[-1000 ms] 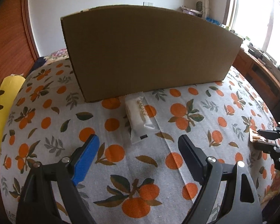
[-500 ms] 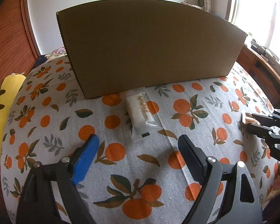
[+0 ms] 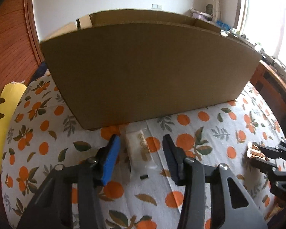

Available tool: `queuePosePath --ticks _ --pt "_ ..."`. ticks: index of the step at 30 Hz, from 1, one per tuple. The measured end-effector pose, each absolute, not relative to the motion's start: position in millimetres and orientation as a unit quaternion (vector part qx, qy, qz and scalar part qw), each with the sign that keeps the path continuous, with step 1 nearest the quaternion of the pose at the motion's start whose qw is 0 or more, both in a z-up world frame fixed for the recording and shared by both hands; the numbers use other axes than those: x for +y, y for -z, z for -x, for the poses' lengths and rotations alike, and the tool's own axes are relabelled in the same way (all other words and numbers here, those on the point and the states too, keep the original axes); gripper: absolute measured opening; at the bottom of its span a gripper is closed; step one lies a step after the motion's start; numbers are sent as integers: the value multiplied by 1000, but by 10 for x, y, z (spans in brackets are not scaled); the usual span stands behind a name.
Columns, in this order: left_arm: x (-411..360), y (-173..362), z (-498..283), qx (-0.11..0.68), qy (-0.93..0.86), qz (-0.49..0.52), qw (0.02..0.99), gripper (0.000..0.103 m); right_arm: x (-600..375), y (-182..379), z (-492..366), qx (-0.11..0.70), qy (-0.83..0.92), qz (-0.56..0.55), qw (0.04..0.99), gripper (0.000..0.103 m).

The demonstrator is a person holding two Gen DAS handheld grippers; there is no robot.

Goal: Organize snacks
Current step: 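Grasp the white bar with the left gripper while the right gripper grasps the copper packet, then carry both packets over the box and open both grippers to drop them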

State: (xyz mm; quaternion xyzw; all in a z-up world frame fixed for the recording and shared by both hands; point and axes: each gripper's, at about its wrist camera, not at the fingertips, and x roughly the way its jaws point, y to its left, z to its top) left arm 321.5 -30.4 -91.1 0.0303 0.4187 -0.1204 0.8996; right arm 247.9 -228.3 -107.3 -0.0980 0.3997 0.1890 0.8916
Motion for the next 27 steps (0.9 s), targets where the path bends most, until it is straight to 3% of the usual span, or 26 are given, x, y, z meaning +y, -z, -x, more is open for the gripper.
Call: queuePosePath --ticks 5,7,8,27 --pt "-298 981 -3267 429 102 -36 897 43 -2306 1067 -2479 399 -192 89 892 22" --pt "-300 972 -3245 428 100 -42 897 30 -2314 1063 -2481 398 -194 87 892 22" --pt "-284 970 -3233 428 101 -42 897 20 -2316 1064 -2479 398 -195 86 892 22" --pt "-190 549 -2606 370 127 -10 920 19 -2309 1040 -2442 392 -197 82 895 21"
